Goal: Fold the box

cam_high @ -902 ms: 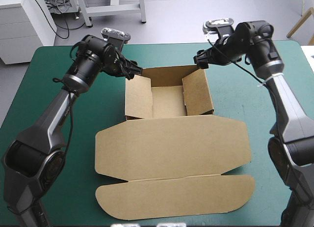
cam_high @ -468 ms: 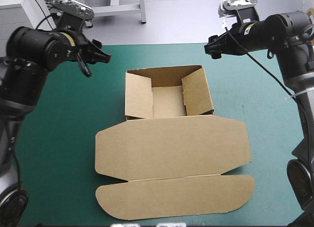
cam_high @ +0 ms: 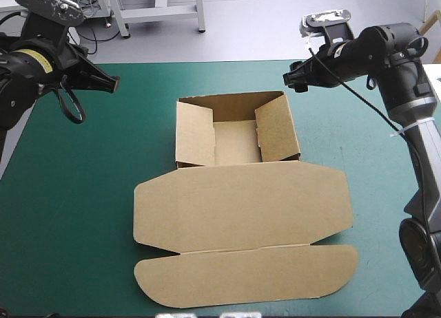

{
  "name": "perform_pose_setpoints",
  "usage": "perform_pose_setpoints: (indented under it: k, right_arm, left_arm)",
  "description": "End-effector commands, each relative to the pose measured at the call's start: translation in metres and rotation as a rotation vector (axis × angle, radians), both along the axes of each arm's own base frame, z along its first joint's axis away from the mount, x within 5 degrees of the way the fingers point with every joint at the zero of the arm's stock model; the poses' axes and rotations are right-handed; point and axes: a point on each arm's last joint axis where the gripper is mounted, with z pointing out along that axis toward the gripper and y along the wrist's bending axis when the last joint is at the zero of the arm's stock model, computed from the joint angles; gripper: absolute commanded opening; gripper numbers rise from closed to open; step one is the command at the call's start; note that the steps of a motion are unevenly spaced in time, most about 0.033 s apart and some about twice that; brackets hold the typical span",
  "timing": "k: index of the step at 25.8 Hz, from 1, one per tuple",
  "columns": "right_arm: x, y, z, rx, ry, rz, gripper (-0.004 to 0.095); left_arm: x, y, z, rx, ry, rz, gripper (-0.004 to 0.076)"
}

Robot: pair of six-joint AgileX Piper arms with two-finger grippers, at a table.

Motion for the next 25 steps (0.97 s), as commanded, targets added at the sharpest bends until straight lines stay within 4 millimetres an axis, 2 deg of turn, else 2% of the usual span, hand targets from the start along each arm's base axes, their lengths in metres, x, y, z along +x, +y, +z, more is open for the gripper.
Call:
perform_pose_setpoints:
  k: [1,4,10,15,18,25]
  right_arm:
    - [-0.006,-0.003,0.011,0.017,-0.065,-0.002,0.0710]
    - [0.002,-0.001,-0.002,0.008,-0.028,-0.002,0.0711]
    - [0.023,0.004,-0.035,-0.012,0.049,-0.002,0.0711]
    - [0.044,0.009,-0.065,-0.030,0.123,-0.002,0.0711]
    - [0.061,0.015,-0.095,-0.035,0.195,0.002,0.0710]
    - [0.082,0.022,-0.141,-0.033,0.303,0.010,0.0710]
  left_arm:
    - [-0.022,0.012,0.002,0.003,0.016,0.018,-0.0010]
    - [-0.025,0.013,-0.018,0.036,0.079,0.019,-0.0010]
    - [-0.030,0.020,-0.074,0.150,0.235,0.052,-0.0010]
    - [-0.031,0.021,-0.130,0.187,0.347,0.072,-0.0010]
    - [-0.028,0.018,-0.174,0.209,0.423,0.066,-0.0010]
    - [-0.025,0.014,-0.218,0.195,0.452,0.049,-0.0010]
